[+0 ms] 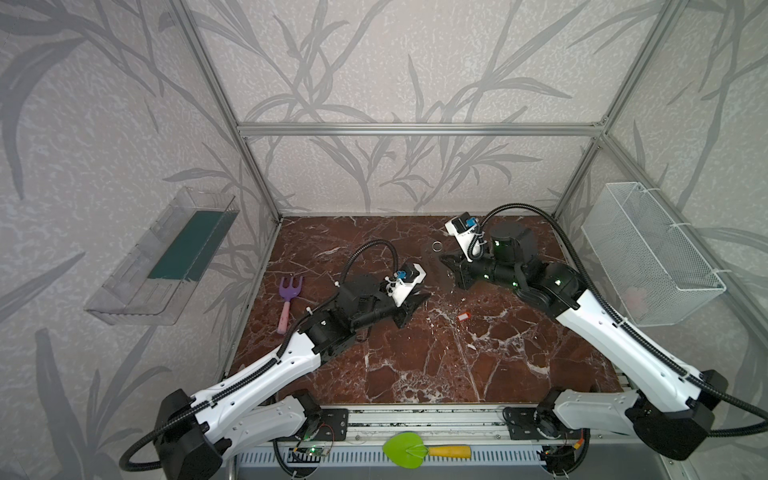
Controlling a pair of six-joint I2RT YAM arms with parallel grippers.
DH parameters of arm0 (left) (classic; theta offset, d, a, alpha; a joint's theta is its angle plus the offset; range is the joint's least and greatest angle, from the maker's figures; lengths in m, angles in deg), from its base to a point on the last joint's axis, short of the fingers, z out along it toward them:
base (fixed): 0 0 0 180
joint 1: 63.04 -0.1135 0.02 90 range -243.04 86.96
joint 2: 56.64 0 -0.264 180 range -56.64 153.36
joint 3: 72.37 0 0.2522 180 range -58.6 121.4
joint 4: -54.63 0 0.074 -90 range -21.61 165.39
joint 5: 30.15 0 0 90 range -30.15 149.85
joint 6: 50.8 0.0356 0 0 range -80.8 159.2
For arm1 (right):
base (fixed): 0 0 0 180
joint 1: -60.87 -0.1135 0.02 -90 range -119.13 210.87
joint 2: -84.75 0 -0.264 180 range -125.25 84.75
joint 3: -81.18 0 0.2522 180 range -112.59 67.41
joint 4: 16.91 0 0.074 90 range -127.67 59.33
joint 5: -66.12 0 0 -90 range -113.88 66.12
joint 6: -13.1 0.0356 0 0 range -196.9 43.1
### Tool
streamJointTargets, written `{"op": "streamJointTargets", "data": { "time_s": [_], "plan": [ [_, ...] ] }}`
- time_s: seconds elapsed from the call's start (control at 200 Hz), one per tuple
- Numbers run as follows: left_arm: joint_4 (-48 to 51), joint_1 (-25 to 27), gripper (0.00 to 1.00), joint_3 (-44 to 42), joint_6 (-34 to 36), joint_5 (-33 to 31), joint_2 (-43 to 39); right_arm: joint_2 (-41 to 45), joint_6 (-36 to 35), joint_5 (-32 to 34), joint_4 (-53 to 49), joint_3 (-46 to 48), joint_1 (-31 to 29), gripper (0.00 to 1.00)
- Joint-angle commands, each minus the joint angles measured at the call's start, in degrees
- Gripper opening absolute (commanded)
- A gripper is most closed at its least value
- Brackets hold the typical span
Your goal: Put the keys on the keyring
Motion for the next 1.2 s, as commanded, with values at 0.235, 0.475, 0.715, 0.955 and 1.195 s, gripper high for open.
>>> {"op": "streamJointTargets", "data": {
  "time_s": [0.235,0.475,0.715,0.955,1.195],
  "plan": [
    [-6.99,3.92,0.29,1.7,-2.06,0.53,4.96,-0.3,2.3,6.67,5.27,-1.3,-2.39,0.0],
    [-5.8,6.56,0.3,2.15,-0.51,-7.97,6.41,-0.03,2.18,7.7,5.92,-1.16,-3.35,0.0],
    [-6.89,7.22,0.3,2.88,-0.25,-14.41,7.55,0.18,2.1,8.18,6.13,-0.99,-3.96,0.0],
    [-8.17,7.26,0.3,3.5,-0.06,-15.0,8.76,0.23,2.64,8.58,6.39,-0.73,-4.64,0.0],
    [-8.14,7.39,0.29,3.69,0.04,-15.79,8.97,0.24,2.83,9.1,6.38,-0.74,-5.08,0.0]
  ]
}}
